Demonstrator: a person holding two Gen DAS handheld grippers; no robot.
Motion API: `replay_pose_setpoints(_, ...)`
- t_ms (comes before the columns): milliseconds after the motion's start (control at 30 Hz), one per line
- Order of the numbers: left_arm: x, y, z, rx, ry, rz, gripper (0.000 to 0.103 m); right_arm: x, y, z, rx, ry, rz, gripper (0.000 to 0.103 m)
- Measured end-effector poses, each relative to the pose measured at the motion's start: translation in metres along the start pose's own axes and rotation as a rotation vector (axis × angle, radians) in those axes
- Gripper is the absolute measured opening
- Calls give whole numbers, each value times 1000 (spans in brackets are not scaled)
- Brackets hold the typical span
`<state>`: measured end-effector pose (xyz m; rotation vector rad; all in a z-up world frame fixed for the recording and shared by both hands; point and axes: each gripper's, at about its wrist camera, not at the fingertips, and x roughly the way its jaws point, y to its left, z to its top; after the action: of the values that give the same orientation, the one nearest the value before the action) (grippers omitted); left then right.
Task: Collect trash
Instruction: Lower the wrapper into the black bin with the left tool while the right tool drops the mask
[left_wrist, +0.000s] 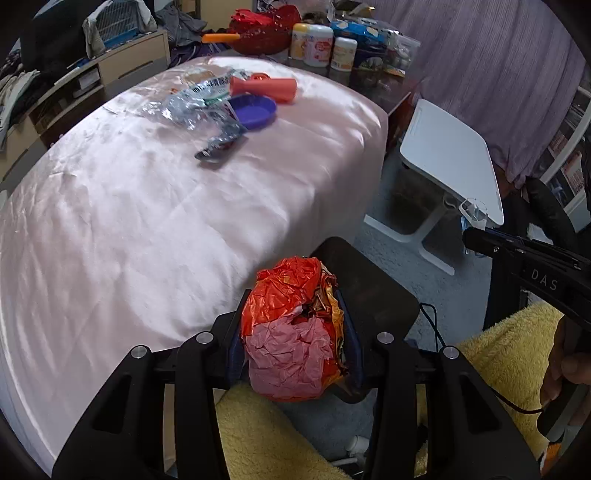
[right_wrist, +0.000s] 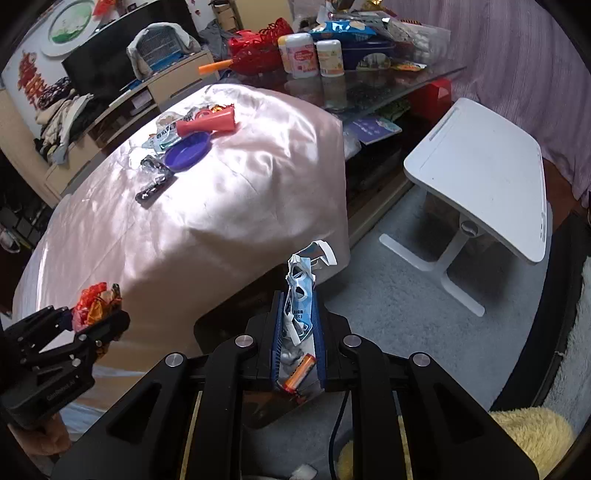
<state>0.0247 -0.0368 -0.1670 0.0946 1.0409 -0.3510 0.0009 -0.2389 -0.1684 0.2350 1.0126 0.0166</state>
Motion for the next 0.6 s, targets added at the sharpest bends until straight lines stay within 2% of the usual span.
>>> replay_pose_setpoints(233,38,-18,-16,39,90,-63,41,23,-8,-17,37,78,34,16)
replay_pose_setpoints(433,63,-27,-22,64,149,-72,41,38,-6,-21,40,129,65,19)
replay_pose_setpoints(600,70,-31,-21,69,170,-83,44,44,-1,-17,34,138,79,19)
